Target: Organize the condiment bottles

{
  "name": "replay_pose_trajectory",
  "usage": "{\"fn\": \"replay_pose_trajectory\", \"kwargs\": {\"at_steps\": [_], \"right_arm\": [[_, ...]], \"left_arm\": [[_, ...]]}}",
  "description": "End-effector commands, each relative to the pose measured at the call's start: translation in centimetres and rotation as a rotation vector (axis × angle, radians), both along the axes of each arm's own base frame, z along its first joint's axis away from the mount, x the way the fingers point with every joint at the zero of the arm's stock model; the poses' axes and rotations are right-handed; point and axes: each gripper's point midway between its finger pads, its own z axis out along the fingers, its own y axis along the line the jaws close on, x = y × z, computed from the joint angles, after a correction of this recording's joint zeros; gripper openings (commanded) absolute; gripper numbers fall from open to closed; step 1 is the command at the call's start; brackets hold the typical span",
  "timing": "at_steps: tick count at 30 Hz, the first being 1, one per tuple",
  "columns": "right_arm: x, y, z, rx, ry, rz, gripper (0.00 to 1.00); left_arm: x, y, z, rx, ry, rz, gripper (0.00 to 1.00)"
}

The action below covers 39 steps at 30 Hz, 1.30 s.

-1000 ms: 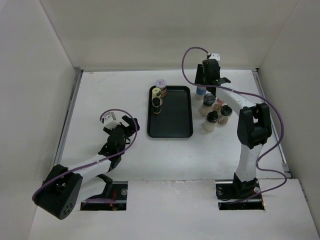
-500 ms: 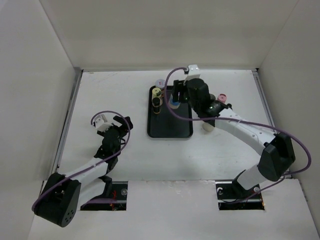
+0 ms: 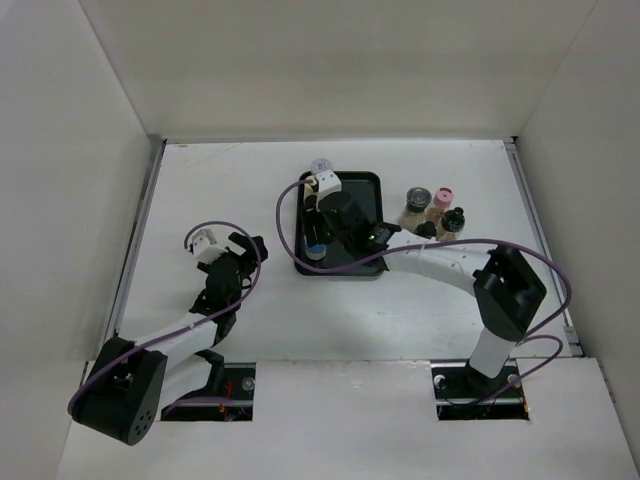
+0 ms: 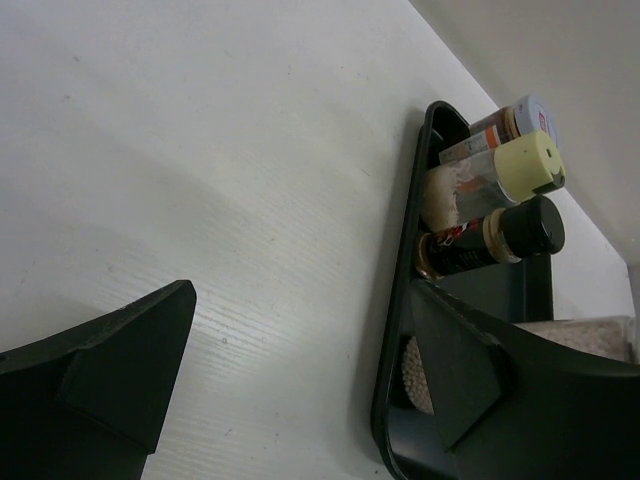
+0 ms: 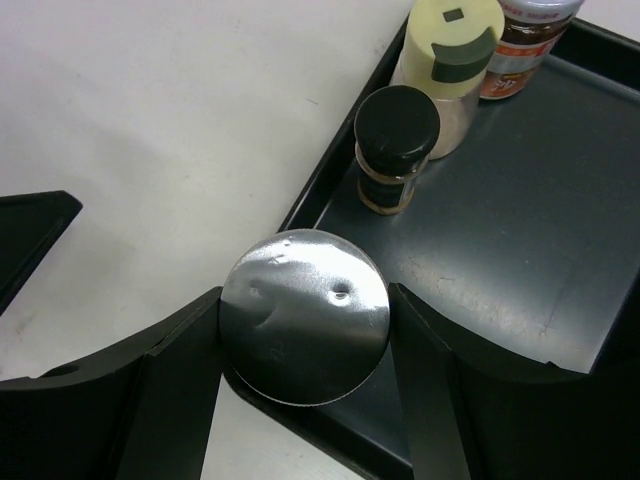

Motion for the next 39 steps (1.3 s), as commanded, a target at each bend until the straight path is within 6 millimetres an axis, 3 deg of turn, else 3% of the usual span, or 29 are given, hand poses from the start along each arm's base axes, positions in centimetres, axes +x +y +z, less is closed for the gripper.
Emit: {"fn": "replay_pose_trajectory", "kwargs": {"at_steps": [1,3,5,8,11,14,17,22,25,29,36,39], "right_arm": [[1.7,2.8,5.0,0.122,-0.124,0.001,0.47],[1.5,3.1,3.5,0.101,-0.102,0.005,0.54],[1.3,3.2,3.1,0.087,-0.099,0.010,0.67],[0.9,2.3,5.2,0.106,-0.126,-0.002,0.87],[0.8,0.1,8.5,0.149,-0.178,-0.022,0.95],[2.4,-5.1,10.7,0.187,-0.210,-0.130,0.97],[4.6,-10.8,10.9,0.195,-0.219,-0.271,0.97],[8.1,-22.0,7.6,0.088,-0.196,-0.627,0.98],[9.2,-25.6,5.0,0.011,-0.159,-0.744,0.99],[10.4,-26.5,2.3,-0.032,-0.086,-0.751,1.00],[11.3,-26.7,-0.5,-0.024,-0.001,-0.749,1.00],[11.2,-26.5,-1.3,-0.033,0.021,-0.749,0.91]], "left_arm": [[0.6,-0.3,1.6,-0.035,-0.056,-0.006,0.89],[0.6,-0.3,1.4,-0.033,-0.047,-0.011,0.89],[0.7,-0.4,1.5,-0.038,-0.050,-0.015,0.89],[0.7,-0.4,1.5,-0.036,-0.049,-0.012,0.89],[0.7,-0.4,1.5,-0.039,-0.050,-0.018,0.89],[0.7,-0.3,1.5,-0.039,-0.051,-0.011,0.89],[0.7,-0.5,1.4,-0.042,-0.047,-0.020,0.89],[0.8,-0.6,1.2,-0.041,-0.038,-0.025,0.89],[0.8,-0.6,1.3,-0.045,-0.042,-0.027,0.89],[0.8,-0.8,1.1,-0.043,-0.033,-0.032,0.89],[0.9,-0.8,1.0,-0.045,-0.031,-0.035,0.89],[0.9,-0.7,1.1,-0.044,-0.035,-0.028,0.89]]}}
